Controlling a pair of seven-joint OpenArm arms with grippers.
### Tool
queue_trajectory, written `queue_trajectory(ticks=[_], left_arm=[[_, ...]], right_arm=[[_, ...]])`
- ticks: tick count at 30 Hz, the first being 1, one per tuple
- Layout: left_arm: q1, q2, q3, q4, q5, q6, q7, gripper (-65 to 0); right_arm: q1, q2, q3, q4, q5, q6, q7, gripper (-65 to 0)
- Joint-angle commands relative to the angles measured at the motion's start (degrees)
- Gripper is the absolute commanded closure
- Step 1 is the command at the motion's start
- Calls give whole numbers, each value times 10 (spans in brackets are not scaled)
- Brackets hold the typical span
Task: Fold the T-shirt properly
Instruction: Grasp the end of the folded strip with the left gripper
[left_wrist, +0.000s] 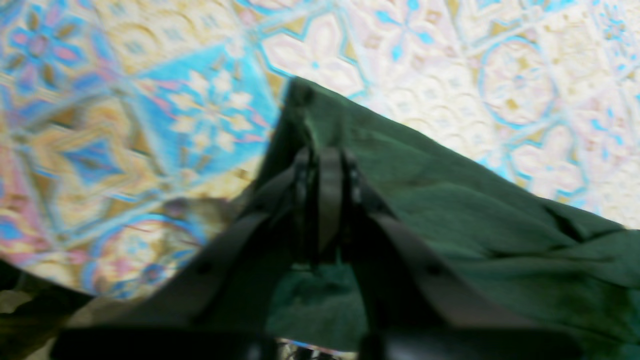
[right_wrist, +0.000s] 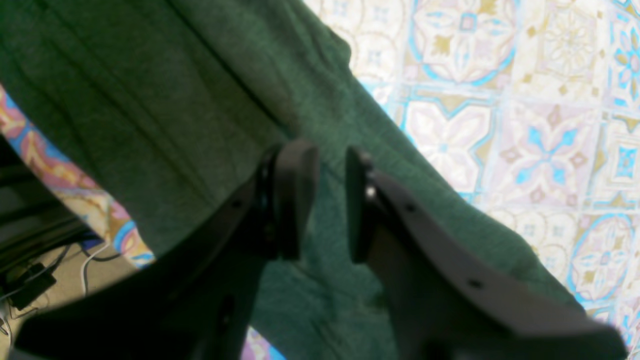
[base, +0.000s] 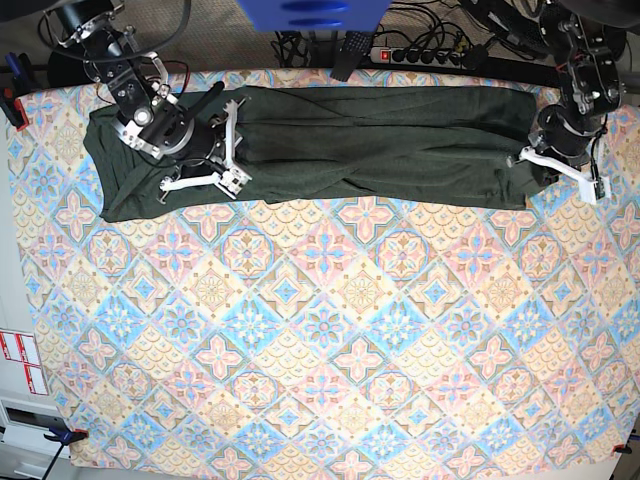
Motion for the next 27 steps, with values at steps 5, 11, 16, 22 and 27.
queue_trajectory(ticks=[5,11,16,22,27], left_arm=[[-1,-29,6,9,-9,-1,48,-246],[-2,-30,3,-3,-5,-2,64,-494],[-22,-58,4,-69,-9,-2,66,-497],[-77,-83,7,-174,-9,-3,65,-497],[-107,-83,69,-203,-5,-3,65,-497]], right_arm=[[5,5,1,10,3,0,9,-139],[5,5,1,10,3,0,9,-139],[5,5,1,10,3,0,9,-139],[5,5,1,10,3,0,9,-139],[5,5,1,10,3,0,9,-139]])
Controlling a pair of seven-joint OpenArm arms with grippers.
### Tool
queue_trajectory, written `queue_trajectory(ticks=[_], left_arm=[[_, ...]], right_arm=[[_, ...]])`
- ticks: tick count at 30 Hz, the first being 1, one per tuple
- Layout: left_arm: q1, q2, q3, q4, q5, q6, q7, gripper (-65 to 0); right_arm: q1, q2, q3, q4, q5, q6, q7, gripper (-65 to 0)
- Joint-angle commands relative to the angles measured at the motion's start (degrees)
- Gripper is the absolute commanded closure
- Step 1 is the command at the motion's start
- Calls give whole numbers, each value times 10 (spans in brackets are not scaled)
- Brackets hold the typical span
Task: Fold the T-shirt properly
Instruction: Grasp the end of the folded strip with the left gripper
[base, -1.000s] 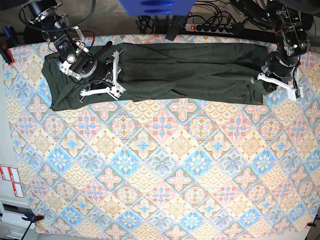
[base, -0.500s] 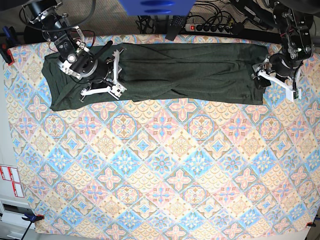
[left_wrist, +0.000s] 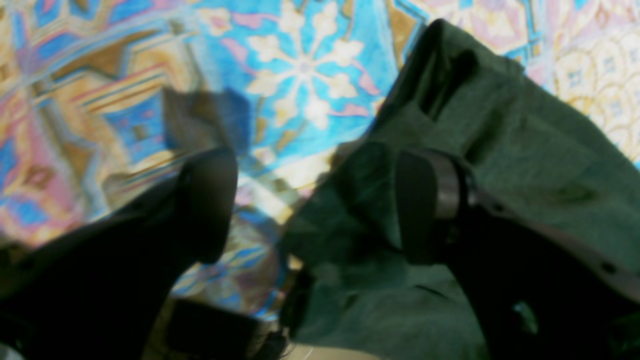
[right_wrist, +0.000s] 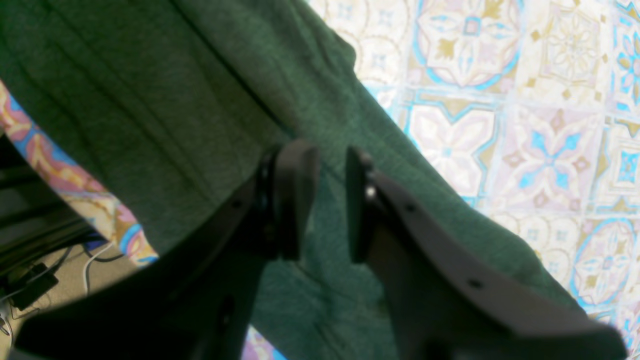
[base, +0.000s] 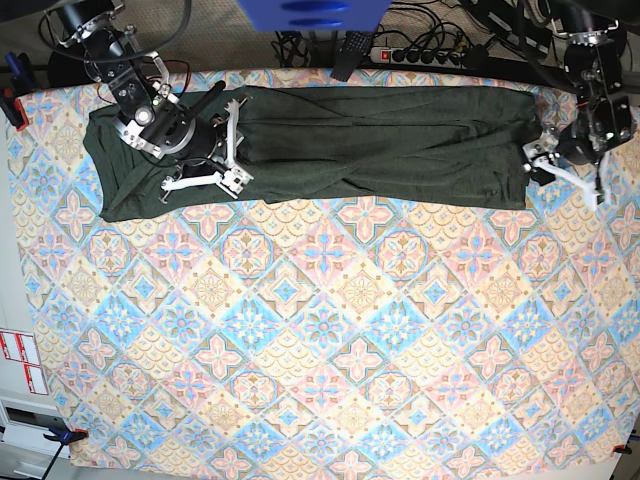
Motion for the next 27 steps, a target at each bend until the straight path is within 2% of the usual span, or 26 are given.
queue_trajectory(ticks=[1,11,15,18,21,22,25,27], left_arm=[[-7,-6,14,5,-4,-4,-3,-497],[-23,6,93,-58,-10,-4,-4,-496],[-20,14,93,-58,-10,-4,-3,-460],[-11,21,94,-58,-10,-4,-1,-385],[-7,23,94,-56,-11,-5,1,-243],[-5,23,94,-56,-18,-11,1,-197],[7,23,94,-48,-70,-63,1,-96],[11,21,92,-46,-100,-74,1,-16]], right_arm=[[4,6,3,10,3,-1,8,-139],[4,6,8,10,3,-1,8,-139],[5,6,8,10,3,-1,8,-139],[7,6,8,10,3,-1,8,-139],[8,6,8,10,3,-1,8,-139],[8,6,8,10,3,-1,8,-139],[8,6,8,10,3,-1,8,-140],[8,6,8,10,3,-1,8,-140]])
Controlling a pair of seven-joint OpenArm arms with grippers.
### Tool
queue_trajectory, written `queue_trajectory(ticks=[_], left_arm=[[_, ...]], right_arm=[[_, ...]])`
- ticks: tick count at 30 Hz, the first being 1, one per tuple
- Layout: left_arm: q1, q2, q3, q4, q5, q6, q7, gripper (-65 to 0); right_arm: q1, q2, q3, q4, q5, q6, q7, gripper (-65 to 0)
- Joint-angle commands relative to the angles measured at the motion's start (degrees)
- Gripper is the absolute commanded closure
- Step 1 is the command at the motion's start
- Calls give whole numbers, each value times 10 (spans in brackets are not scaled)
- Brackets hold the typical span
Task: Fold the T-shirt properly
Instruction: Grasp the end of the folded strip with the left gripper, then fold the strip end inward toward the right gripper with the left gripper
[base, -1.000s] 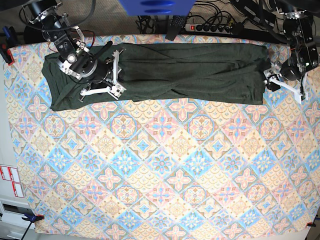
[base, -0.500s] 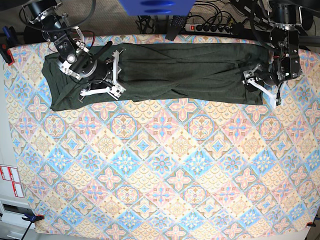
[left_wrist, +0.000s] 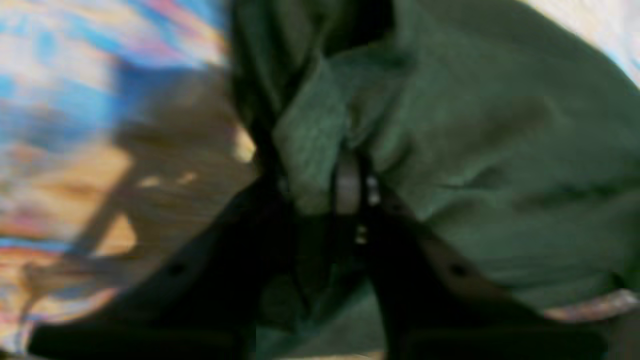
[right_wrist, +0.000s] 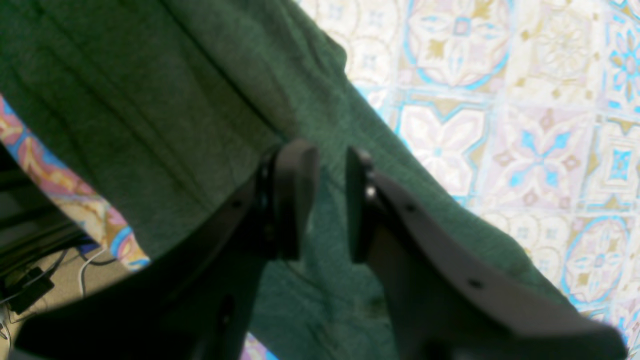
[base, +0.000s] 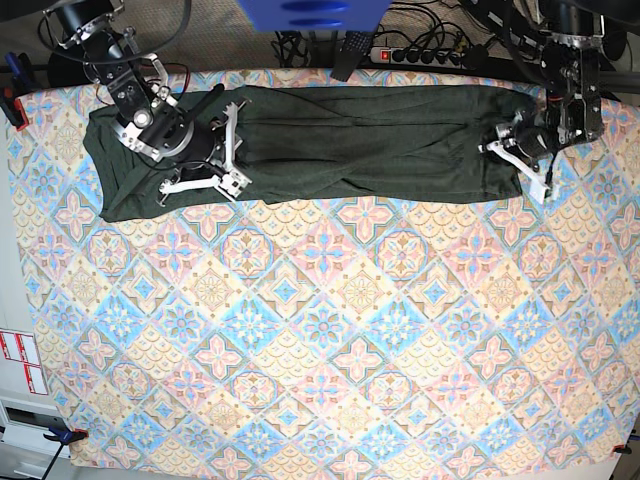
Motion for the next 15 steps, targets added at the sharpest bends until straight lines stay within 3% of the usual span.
queue_trajectory(ticks=[1,4,15], left_arm=[[0,0,1,3,-11,-3,20,0],[-2,0,-6,4,-14,-3,15,0],[-62,-8,-143,0,18,-3,15,0]], right_arm=[[4,6,5,10,3,-1,8,-140],[3,6,5,10,3,-1,8,-139],[0,6,5,11,3,-1,8,-139]])
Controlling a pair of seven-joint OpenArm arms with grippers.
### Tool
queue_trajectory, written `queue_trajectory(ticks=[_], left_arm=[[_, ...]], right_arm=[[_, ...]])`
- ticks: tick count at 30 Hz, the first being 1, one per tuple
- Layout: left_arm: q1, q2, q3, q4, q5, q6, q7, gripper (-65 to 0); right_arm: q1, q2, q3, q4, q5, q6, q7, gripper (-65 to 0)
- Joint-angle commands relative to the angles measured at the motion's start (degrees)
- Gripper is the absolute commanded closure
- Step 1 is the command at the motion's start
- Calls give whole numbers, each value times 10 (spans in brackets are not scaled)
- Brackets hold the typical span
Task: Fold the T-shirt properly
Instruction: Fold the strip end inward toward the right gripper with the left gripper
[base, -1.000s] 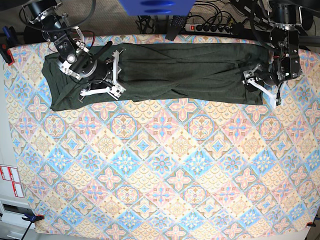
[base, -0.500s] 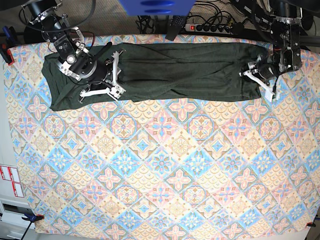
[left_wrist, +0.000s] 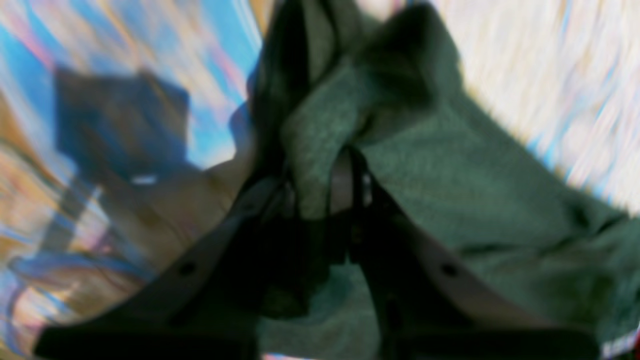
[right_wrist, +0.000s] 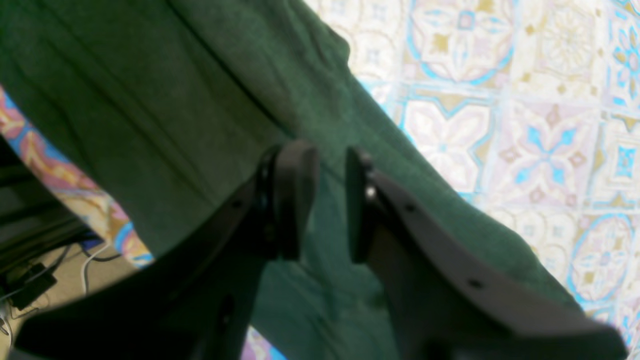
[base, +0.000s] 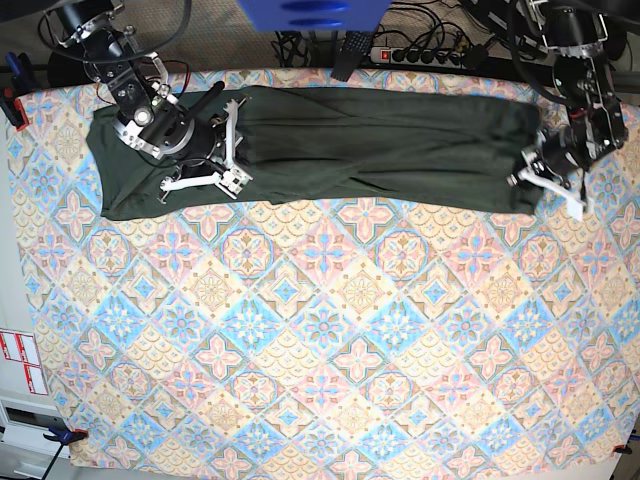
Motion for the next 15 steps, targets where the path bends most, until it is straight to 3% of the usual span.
queue_trajectory(ticks=[1,10,15], left_arm=[[-14,-12,-6,9,8,-1,-7,0],[-50,-55,-8,11,27,-1,-7,0],[-23,-53,-7,55,24,-1,-2,0]], right_arm=[[4,6,4,12,3,-1,8,-139],[3,6,4,12,3,-1,8,-139],[3,6,4,12,3,-1,9,-139]])
